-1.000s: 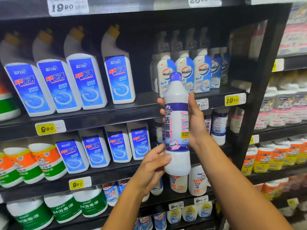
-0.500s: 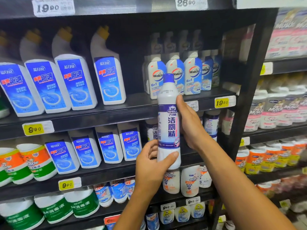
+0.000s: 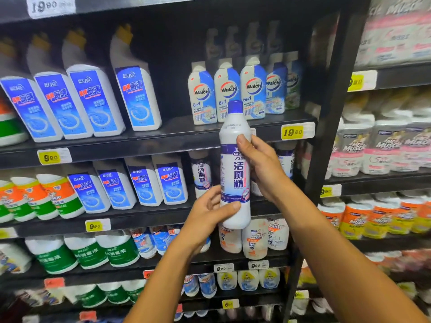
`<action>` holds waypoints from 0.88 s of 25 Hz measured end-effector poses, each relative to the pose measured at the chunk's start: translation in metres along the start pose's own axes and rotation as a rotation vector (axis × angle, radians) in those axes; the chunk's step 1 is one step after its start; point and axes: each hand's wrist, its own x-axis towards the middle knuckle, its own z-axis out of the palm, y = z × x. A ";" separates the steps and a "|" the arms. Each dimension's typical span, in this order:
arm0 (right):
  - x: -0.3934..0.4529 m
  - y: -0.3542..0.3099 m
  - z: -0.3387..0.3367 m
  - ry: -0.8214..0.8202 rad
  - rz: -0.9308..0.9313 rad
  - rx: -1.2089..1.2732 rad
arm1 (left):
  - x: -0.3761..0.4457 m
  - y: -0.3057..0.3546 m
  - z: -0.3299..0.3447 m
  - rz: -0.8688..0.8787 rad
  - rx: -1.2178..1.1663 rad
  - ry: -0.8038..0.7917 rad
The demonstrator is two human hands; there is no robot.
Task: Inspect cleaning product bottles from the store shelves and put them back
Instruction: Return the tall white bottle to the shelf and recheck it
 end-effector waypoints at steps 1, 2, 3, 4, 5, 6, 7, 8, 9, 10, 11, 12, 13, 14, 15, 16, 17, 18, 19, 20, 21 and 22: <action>-0.004 0.000 -0.006 -0.022 0.021 -0.001 | -0.004 -0.003 0.006 0.002 -0.002 0.027; -0.008 -0.001 -0.010 -0.050 0.041 -0.008 | -0.008 -0.006 0.012 0.000 -0.002 0.049; -0.011 -0.002 -0.015 -0.076 0.059 -0.027 | -0.012 -0.010 0.018 -0.010 -0.005 0.065; -0.015 -0.002 -0.019 -0.096 0.070 -0.052 | -0.017 -0.014 0.024 -0.025 -0.010 0.082; -0.019 -0.002 -0.023 -0.107 0.071 -0.074 | -0.020 -0.017 0.028 -0.042 -0.021 0.101; -0.023 -0.001 -0.027 -0.109 0.067 -0.083 | -0.025 -0.020 0.033 -0.058 -0.037 0.119; -0.027 0.001 -0.029 -0.103 0.061 -0.082 | -0.029 -0.022 0.036 -0.077 -0.053 0.125; -0.030 0.004 -0.030 -0.089 0.054 -0.073 | -0.033 -0.024 0.039 -0.100 -0.065 0.120; -0.035 0.009 -0.033 -0.078 0.051 -0.062 | -0.037 -0.027 0.042 -0.123 -0.076 0.111; -0.039 0.014 -0.035 -0.071 0.054 -0.055 | -0.042 -0.030 0.045 -0.141 -0.096 0.099; -0.044 0.018 -0.037 -0.068 0.070 -0.051 | -0.047 -0.033 0.047 -0.154 -0.121 0.092; -0.047 0.022 -0.038 -0.067 0.097 -0.038 | -0.051 -0.034 0.049 -0.162 -0.141 0.085; -0.049 0.025 -0.041 -0.062 0.132 -0.011 | -0.055 -0.036 0.050 -0.169 -0.153 0.074; -0.051 0.029 -0.043 -0.050 0.163 0.019 | -0.058 -0.037 0.052 -0.175 -0.158 0.061; -0.052 0.032 -0.045 -0.034 0.187 0.037 | -0.061 -0.037 0.052 -0.183 -0.159 0.048; -0.053 0.034 -0.046 -0.021 0.205 0.037 | -0.064 -0.037 0.053 -0.192 -0.160 0.035; -0.054 0.037 -0.046 -0.009 0.219 0.027 | -0.066 -0.037 0.053 -0.202 -0.159 0.021; -0.056 0.041 -0.045 0.001 0.229 0.019 | -0.068 -0.037 0.052 -0.212 -0.154 0.008; -0.058 0.045 -0.045 0.007 0.235 0.014 | -0.070 -0.037 0.050 -0.221 -0.149 -0.002; -0.058 0.048 -0.043 0.007 0.237 0.008 | -0.071 -0.038 0.048 -0.229 -0.145 -0.009; -0.059 0.051 -0.042 0.004 0.237 -0.002 | -0.072 -0.039 0.044 -0.236 -0.145 -0.014; -0.059 0.052 -0.039 0.006 0.237 -0.012 | -0.072 -0.041 0.041 -0.243 -0.147 -0.019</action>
